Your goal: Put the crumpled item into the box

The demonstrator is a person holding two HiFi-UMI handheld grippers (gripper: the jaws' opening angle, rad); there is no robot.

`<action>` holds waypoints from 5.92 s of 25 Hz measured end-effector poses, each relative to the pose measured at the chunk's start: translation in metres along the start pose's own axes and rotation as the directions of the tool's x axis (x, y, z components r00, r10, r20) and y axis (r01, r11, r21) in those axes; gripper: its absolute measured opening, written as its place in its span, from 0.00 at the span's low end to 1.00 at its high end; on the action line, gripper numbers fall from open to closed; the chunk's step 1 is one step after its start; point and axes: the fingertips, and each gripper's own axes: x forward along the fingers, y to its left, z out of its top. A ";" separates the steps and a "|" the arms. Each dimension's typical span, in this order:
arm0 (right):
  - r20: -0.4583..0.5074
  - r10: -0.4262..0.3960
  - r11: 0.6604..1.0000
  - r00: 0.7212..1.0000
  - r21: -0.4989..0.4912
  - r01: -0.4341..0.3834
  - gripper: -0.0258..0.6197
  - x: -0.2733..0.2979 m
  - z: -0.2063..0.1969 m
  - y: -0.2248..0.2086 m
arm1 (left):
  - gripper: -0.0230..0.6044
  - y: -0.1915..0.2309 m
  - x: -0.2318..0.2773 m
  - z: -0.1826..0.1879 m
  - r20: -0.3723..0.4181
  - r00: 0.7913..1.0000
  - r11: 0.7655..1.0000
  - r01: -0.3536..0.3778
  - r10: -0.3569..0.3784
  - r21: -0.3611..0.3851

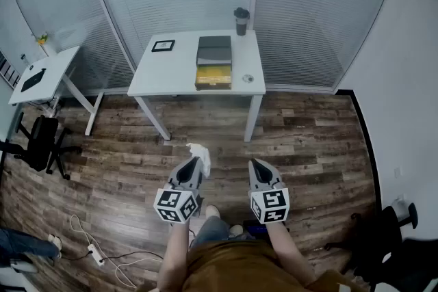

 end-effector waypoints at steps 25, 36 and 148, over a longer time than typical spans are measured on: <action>0.005 -0.010 0.991 1.000 -0.137 0.010 0.06 -0.010 0.010 -0.008 | 0.09 -0.011 0.011 0.007 -0.025 0.999 1.000 -0.019 0.019 0.012; -0.005 -0.007 0.994 1.000 -0.110 0.006 0.06 0.046 0.008 -0.041 | 0.09 0.024 0.067 0.000 -0.049 0.998 0.999 -0.041 0.041 -0.003; -0.307 -0.005 0.997 0.952 0.069 0.027 0.06 0.516 -0.019 -0.214 | 0.09 0.252 0.507 -0.072 -0.681 0.724 0.951 0.276 -0.109 0.141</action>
